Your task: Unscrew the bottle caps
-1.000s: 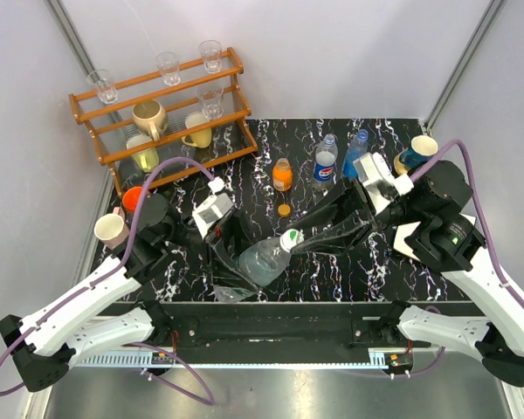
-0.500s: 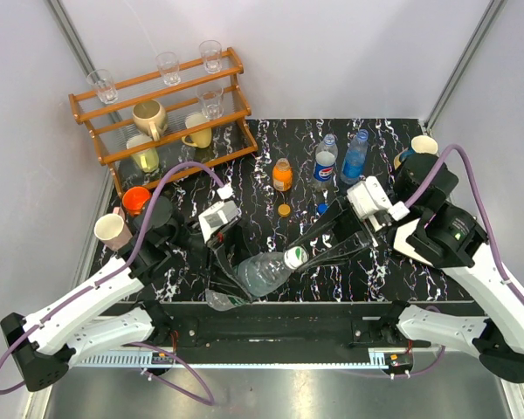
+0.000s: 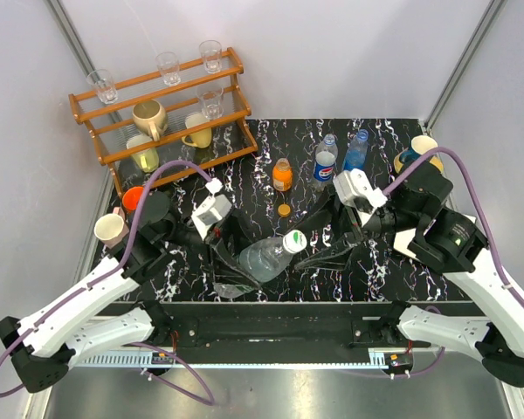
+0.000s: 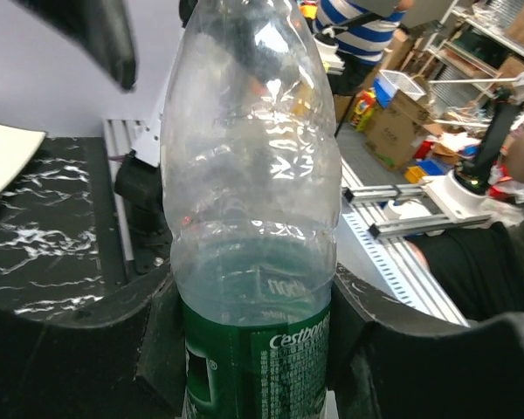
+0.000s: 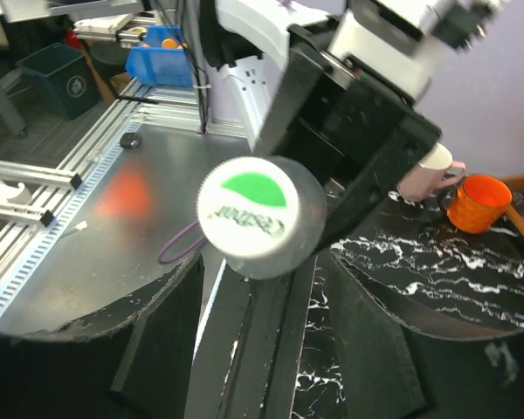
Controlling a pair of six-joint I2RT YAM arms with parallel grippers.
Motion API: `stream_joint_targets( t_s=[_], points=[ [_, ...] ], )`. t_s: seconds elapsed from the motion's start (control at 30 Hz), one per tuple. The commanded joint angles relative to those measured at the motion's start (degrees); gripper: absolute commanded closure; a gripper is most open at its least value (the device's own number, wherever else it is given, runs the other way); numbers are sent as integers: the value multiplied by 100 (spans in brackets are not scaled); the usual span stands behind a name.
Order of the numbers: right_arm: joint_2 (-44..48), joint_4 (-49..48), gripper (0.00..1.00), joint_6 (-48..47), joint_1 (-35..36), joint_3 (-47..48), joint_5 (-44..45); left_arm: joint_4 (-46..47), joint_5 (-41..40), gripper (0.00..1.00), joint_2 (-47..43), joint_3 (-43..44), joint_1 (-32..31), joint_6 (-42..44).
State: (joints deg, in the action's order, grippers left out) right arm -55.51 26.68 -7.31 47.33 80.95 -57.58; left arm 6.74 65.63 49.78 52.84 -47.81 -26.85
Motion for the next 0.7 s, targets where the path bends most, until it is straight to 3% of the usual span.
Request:
stream_joint_targets(
  t_s=[0.0, 0.23, 0.27, 0.3, 0.67],
  points=[
    [136, -302, 33, 615, 31, -114, 905, -67, -445, 53, -135, 376, 18, 531],
    [224, -1102, 15, 1609, 31, 52, 1863, -656, -1542, 53, -249, 385, 26, 1067],
    [224, -1260, 4, 1836, 31, 79, 1934, -665, -1692, 53, -258, 359, 26, 1164],
    [207, -1331, 0, 1952, 31, 105, 1987, -657, -1981, 53, -267, 341, 18, 1217],
    [-56, -1982, 0, 3532, 31, 62, 3727, -850, -4108, 53, -399, 69, -193, 1761]
  ],
)
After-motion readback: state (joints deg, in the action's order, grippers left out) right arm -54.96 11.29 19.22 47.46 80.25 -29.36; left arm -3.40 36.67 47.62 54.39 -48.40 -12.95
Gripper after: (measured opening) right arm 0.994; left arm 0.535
